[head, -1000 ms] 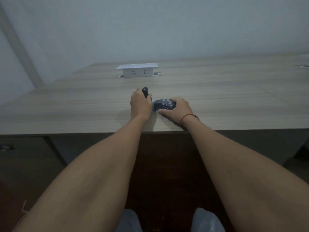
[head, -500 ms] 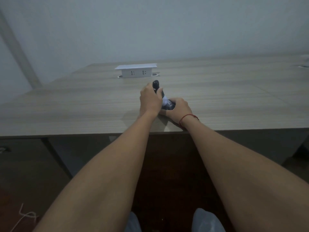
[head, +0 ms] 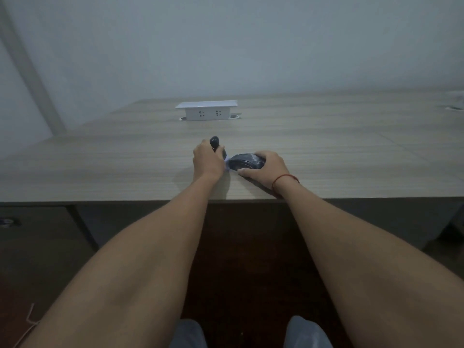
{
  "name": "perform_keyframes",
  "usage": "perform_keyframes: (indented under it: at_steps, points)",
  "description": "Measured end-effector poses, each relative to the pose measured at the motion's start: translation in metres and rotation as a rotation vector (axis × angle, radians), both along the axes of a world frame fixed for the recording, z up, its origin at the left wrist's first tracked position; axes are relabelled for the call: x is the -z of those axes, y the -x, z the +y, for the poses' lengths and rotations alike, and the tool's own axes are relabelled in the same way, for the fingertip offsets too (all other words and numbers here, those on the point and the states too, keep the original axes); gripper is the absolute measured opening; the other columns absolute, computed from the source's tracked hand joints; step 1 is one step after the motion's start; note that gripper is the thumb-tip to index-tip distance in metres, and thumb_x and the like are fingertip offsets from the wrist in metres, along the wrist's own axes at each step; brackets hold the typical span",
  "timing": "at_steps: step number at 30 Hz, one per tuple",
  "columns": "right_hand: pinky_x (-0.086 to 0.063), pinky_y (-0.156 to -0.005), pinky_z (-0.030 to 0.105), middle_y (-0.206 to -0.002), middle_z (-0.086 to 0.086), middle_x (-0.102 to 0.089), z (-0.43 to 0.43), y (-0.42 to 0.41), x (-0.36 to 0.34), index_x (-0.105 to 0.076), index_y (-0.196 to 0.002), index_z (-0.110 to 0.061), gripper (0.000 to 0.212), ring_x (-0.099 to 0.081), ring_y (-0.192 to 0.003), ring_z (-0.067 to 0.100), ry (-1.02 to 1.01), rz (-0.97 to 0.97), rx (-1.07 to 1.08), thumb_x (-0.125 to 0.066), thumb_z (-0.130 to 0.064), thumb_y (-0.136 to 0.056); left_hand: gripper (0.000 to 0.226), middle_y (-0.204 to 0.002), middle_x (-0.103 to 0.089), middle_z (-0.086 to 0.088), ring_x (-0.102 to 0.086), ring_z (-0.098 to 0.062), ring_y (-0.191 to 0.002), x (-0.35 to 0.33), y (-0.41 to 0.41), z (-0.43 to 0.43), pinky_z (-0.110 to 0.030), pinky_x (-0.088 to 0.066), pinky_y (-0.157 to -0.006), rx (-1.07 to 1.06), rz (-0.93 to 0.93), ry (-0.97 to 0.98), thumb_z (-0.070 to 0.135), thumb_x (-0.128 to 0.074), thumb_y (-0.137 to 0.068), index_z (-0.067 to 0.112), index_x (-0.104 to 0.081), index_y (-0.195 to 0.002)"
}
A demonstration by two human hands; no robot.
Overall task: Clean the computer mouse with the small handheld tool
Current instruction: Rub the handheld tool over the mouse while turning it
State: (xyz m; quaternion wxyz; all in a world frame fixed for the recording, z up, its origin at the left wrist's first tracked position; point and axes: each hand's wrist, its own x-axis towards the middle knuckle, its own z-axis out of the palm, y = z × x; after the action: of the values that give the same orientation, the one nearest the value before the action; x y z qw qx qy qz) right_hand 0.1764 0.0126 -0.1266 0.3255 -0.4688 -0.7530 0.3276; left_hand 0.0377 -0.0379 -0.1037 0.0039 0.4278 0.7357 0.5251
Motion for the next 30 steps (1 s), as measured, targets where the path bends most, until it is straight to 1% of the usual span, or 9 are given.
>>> perform_keyframes:
  at_steps: [3, 5, 8, 15, 20, 23, 25, 27, 30]
  points:
    - [-0.052, -0.096, 0.042, -0.114, -0.001, -0.064, 0.0, 0.0, -0.002, -0.057, -0.126, -0.021, 0.074, -0.061, -0.104, 0.02, -0.013, -0.009, -0.009, -0.084, -0.044, -0.062, 0.025, -0.113, -0.061, -0.016, -0.059, -0.027, -0.105, -0.013, 0.001, 0.001, -0.031, -0.046, -0.085, 0.026, -0.036, -0.097, 0.022, -0.055, -0.095, 0.002, -0.059, -0.111]
    - [-0.053, -0.093, 0.044, -0.114, 0.0, -0.066, 0.0, 0.002, -0.002, -0.062, -0.119, -0.025, 0.073, -0.061, -0.103, 0.022, -0.067, -0.038, 0.003, -0.08, -0.057, -0.056, 0.026, -0.11, -0.063, -0.016, -0.059, -0.026, -0.101, -0.019, -0.003, 0.005, -0.03, -0.046, -0.085, 0.057, -0.041, -0.161, 0.023, -0.054, -0.095, 0.002, -0.059, -0.108]
    - [-0.055, -0.086, 0.045, -0.106, 0.001, -0.07, -0.001, 0.004, -0.001, -0.067, -0.107, -0.027, 0.074, -0.064, -0.096, 0.022, -0.116, -0.051, 0.017, -0.072, -0.07, -0.048, 0.024, -0.107, -0.062, -0.013, -0.058, -0.022, -0.096, -0.014, -0.008, 0.012, -0.028, -0.046, -0.081, 0.11, -0.039, -0.125, 0.023, -0.055, -0.094, 0.003, -0.06, -0.106]
    - [-0.053, -0.093, 0.043, -0.115, 0.0, -0.063, -0.001, 0.002, -0.003, -0.058, -0.118, -0.021, 0.072, -0.06, -0.103, 0.02, -0.076, -0.045, 0.019, -0.081, -0.057, -0.06, 0.029, -0.115, -0.06, -0.019, -0.061, -0.031, -0.103, -0.008, 0.007, 0.015, -0.038, -0.051, -0.087, 0.033, 0.063, 0.064, 0.022, -0.056, -0.094, 0.0, -0.058, -0.113]
    - [-0.051, -0.096, 0.043, -0.119, 0.001, -0.063, 0.0, 0.0, -0.002, -0.058, -0.122, -0.021, 0.07, -0.06, -0.106, 0.021, -0.071, -0.004, 0.017, -0.082, -0.05, -0.063, 0.025, -0.105, -0.063, -0.014, -0.059, -0.024, -0.095, -0.022, 0.009, 0.01, -0.027, -0.041, -0.077, 0.075, 0.029, -0.06, 0.022, -0.055, -0.094, 0.0, -0.062, -0.104]
    - [-0.051, -0.097, 0.045, -0.12, 0.001, -0.063, -0.001, 0.001, -0.001, -0.058, -0.123, -0.023, 0.07, -0.06, -0.107, 0.022, -0.066, -0.007, 0.017, -0.081, -0.05, -0.063, 0.025, -0.104, -0.061, -0.011, -0.053, -0.018, -0.091, -0.029, -0.002, 0.011, -0.024, -0.039, -0.076, 0.131, 0.045, -0.078, 0.023, -0.055, -0.094, 0.002, -0.06, -0.106]
    - [-0.052, -0.095, 0.045, -0.119, 0.001, -0.064, -0.002, 0.001, -0.001, -0.059, -0.122, -0.023, 0.068, -0.06, -0.106, 0.022, -0.073, -0.011, 0.018, -0.081, -0.049, -0.063, 0.026, -0.111, -0.062, -0.013, -0.057, -0.022, -0.098, -0.02, -0.005, 0.015, -0.026, -0.042, -0.079, 0.142, 0.045, -0.038, 0.023, -0.055, -0.094, 0.003, -0.059, -0.11]
    - [-0.051, -0.095, 0.045, -0.118, 0.001, -0.064, -0.003, 0.001, -0.001, -0.059, -0.123, -0.022, 0.068, -0.061, -0.106, 0.021, -0.086, -0.022, 0.019, -0.08, -0.051, -0.064, 0.029, -0.116, -0.061, -0.016, -0.059, -0.027, -0.107, -0.011, -0.004, 0.016, -0.032, -0.047, -0.085, 0.08, -0.023, -0.018, 0.023, -0.055, -0.094, 0.003, -0.056, -0.116]
    - [-0.051, -0.094, 0.045, -0.118, 0.001, -0.064, -0.003, 0.002, -0.002, -0.058, -0.123, -0.023, 0.071, -0.06, -0.106, 0.021, -0.11, -0.068, 0.053, -0.077, -0.058, -0.065, 0.033, -0.12, -0.059, -0.017, -0.059, -0.031, -0.11, -0.006, 0.002, 0.016, -0.038, -0.049, -0.09, -0.004, -0.03, 0.033, 0.024, -0.056, -0.094, 0.003, -0.053, -0.119]
